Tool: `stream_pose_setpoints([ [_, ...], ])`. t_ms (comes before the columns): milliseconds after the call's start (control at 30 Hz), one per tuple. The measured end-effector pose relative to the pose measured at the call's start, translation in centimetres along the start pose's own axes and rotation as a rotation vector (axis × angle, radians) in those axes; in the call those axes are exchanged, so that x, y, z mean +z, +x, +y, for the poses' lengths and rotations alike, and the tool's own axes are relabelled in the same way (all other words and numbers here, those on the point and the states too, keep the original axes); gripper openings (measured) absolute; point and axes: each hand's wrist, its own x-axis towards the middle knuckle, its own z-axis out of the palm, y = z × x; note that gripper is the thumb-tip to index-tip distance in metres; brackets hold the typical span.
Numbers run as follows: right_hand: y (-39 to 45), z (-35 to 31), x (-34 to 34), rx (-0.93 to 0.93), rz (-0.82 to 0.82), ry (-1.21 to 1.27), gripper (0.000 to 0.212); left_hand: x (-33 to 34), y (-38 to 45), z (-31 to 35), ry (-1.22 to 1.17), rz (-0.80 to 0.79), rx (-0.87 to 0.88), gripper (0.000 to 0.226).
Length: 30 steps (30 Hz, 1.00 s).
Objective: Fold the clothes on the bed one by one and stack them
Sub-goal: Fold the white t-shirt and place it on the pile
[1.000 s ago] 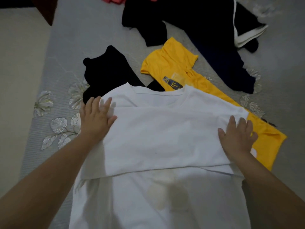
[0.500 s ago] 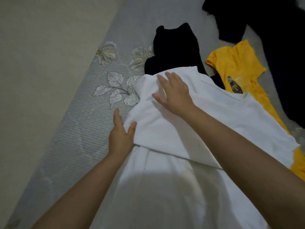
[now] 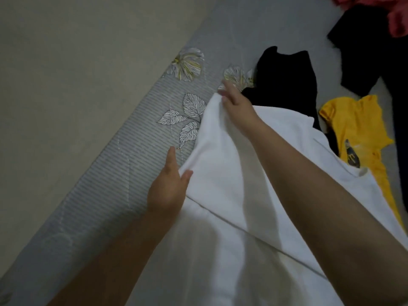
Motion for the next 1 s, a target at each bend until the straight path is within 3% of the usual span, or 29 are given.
stream_pose_setpoints([
  [67, -0.1, 0.4, 0.5, -0.097, -0.032, -0.222, 0.044, -0.1, -0.1, 0.1, 0.188, 0.025, 0.030, 0.063],
  [167, -1.7, 0.5, -0.7, -0.362, 0.167, -0.395, 0.039, 0.1, -0.4, 0.1, 0.291, 0.148, 0.172, 0.059],
  [200, -2.7, 0.9, -1.5, -0.409, 0.210, -0.445, 0.037, 0.0, -0.5, 0.4, 0.264, 0.137, 0.142, 0.059],
  [267, -5.6, 2.9, -2.9, -0.421, 0.294, -0.558, 0.034, -0.1, -0.4, 0.6, 0.255, 0.048, 0.010, 0.060],
  [400, -15.5, 8.9, -4.6, -0.429, 0.478, -0.670, 0.033, -0.1, -1.9, 0.3, 0.187, 0.119, 0.107, 0.065],
  [500, -24.6, 12.7, -4.5, -0.245, 0.595, -0.735, 0.030, 0.2, -4.2, -0.5, 0.190, 0.112, 0.143, 0.071],
  [633, -37.6, 15.8, -2.6, 0.185, 0.613, -0.754, 0.046, 0.2, -10.3, -3.7, 0.293, 0.118, 0.108, 0.075],
  [800, -51.7, 16.0, 0.2, 0.790, 0.547, -0.409, 0.082, -0.8, -19.1, -10.0, 0.412, 0.096, 0.053, 0.078],
  [933, -58.9, 14.9, 2.8, 0.884, 0.660, -0.111, 0.095, -1.6, -24.0, -13.6, 0.360, 0.055, 0.004, 0.080],
  [1000, -60.6, 14.4, 3.6, 0.970, 0.687, 0.066, 0.081, -2.1, -25.5, -14.6, 0.317, 0.016, 0.039, 0.075],
])
